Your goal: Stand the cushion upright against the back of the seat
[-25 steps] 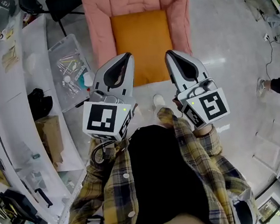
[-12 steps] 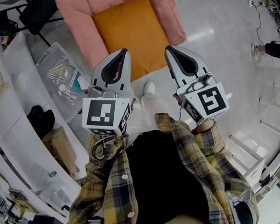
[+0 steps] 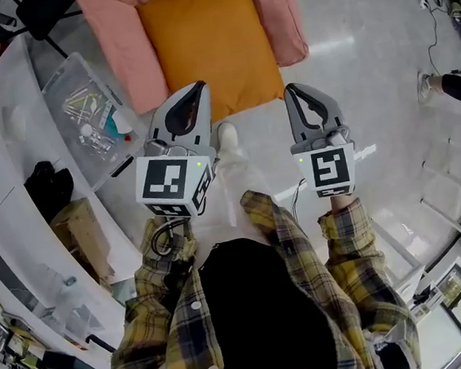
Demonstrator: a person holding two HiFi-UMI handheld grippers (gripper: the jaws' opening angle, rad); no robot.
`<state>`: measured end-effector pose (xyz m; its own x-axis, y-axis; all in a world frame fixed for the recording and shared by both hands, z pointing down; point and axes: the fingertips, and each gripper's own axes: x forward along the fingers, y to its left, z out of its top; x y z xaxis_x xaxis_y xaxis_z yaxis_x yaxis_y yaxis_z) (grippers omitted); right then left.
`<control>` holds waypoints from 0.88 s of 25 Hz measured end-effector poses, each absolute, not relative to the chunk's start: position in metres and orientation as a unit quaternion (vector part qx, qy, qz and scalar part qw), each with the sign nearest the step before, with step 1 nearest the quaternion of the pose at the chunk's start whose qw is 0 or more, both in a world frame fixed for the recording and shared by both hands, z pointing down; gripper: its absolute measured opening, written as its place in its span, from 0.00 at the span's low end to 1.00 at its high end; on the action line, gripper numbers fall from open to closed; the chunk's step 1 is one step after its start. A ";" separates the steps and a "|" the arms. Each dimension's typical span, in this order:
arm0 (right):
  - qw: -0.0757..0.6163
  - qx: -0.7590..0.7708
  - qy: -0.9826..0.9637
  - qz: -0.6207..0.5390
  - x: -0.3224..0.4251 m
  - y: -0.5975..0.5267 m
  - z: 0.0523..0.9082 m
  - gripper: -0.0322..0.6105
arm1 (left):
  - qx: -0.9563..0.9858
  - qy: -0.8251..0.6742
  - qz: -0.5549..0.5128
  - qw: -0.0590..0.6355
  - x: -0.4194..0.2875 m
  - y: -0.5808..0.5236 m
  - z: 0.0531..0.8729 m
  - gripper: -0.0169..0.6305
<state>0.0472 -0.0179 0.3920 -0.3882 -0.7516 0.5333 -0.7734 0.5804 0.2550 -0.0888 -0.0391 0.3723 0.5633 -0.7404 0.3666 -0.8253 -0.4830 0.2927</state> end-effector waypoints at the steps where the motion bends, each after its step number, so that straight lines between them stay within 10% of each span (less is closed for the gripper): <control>1: 0.327 0.456 -0.828 0.012 0.053 -0.019 0.407 0.08 | 0.854 -0.457 0.100 0.228 -0.085 -0.041 0.384 0.03; 15: 0.491 0.397 -0.775 0.014 0.128 0.009 0.615 0.09 | 0.856 -0.395 0.165 0.289 -0.011 -0.034 0.517 0.03; 22: 0.555 0.340 -0.759 -0.012 0.151 0.025 0.701 0.27 | 0.853 -0.381 0.190 0.302 -0.002 -0.034 0.561 0.03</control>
